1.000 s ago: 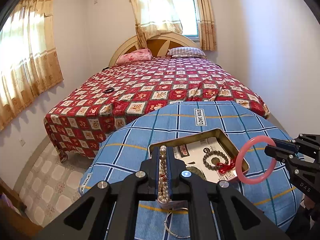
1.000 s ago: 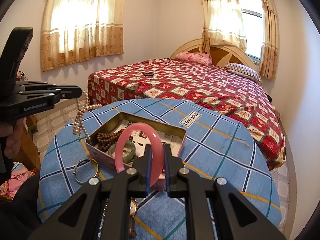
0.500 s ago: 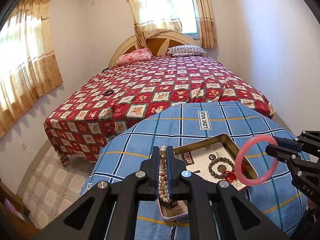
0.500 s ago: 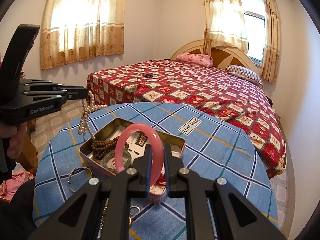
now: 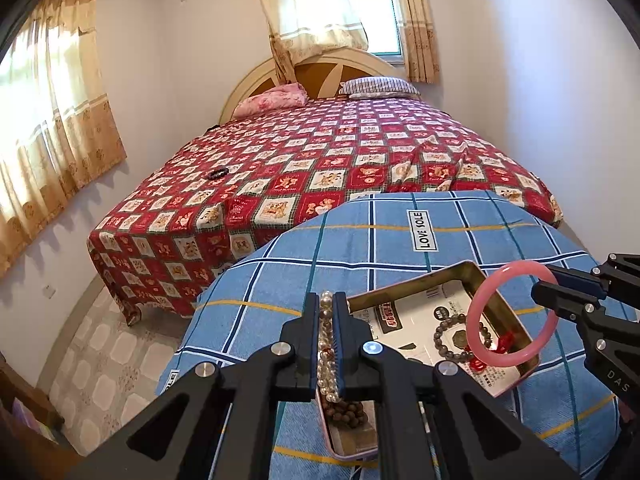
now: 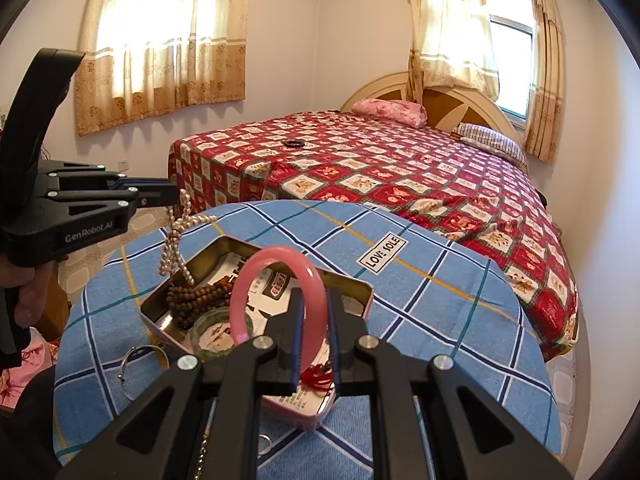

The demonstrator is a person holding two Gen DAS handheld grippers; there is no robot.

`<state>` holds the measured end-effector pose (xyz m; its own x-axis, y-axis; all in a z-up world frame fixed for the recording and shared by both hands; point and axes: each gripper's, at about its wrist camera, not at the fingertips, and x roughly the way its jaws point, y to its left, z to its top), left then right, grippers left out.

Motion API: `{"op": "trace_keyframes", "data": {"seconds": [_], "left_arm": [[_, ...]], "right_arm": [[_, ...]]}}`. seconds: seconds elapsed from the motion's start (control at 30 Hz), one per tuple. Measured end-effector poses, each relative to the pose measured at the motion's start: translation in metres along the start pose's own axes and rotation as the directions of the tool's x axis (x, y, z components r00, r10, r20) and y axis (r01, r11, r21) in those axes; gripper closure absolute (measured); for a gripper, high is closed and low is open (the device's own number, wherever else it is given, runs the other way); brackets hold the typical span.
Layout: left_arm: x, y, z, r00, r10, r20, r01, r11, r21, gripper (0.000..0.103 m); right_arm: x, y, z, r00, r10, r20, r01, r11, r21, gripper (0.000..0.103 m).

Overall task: Organize jewelry
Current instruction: 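Carry the pearl strand and pink bangle into the pink tin and release both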

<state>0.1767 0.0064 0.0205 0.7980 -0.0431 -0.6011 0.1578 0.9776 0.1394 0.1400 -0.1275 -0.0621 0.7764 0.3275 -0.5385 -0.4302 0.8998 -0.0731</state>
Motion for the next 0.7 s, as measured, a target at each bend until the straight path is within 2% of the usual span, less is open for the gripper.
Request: {"op": "trace_keyframes", "data": {"seconds": [0.7], "left_arm": [[0.041,-0.006,-0.008,0.997,0.017,-0.07,-0.016,1.0,0.013,0.098]], "right_arm": [[0.046,-0.003,0.003,0.996,0.0,-0.088,0.002,1.0,0.024,0.09]]}}
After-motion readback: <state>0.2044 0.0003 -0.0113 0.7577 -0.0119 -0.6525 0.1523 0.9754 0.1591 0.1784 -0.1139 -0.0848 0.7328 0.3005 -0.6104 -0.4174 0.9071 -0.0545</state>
